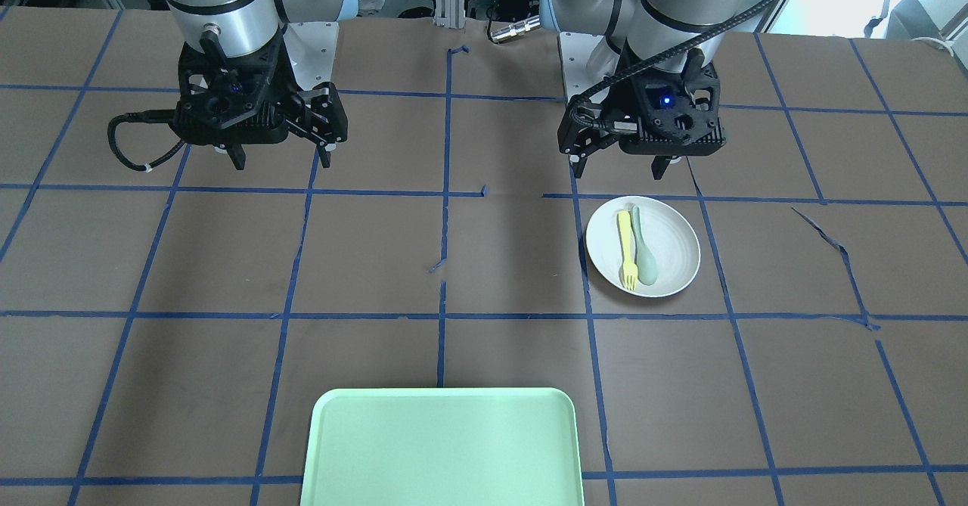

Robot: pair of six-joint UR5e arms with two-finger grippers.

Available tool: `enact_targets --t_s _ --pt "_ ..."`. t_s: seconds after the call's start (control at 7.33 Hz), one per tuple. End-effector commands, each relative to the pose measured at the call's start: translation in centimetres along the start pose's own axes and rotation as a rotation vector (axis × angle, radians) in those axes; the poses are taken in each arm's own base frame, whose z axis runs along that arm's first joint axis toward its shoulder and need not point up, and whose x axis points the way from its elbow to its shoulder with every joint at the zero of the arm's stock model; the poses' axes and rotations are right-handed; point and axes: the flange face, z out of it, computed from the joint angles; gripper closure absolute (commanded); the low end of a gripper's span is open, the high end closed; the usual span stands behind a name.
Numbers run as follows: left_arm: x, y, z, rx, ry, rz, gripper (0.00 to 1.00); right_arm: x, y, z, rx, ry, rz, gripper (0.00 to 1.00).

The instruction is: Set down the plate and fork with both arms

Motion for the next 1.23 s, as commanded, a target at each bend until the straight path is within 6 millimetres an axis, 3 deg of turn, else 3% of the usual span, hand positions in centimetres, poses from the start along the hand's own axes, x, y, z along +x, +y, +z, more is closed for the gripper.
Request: enact_targets --t_s 0.0,1.09 --pt "-0.01 0.07 0.01 -0.001 0.0 0.005 0.0 -0.02 -0.07 -0.19 0.004 0.001 -0.001 0.0" --pt "-0.03 0.36 0.37 -0.008 -0.001 0.008 0.0 -0.08 0.07 0.11 -0.003 -0.005 -0.003 0.0"
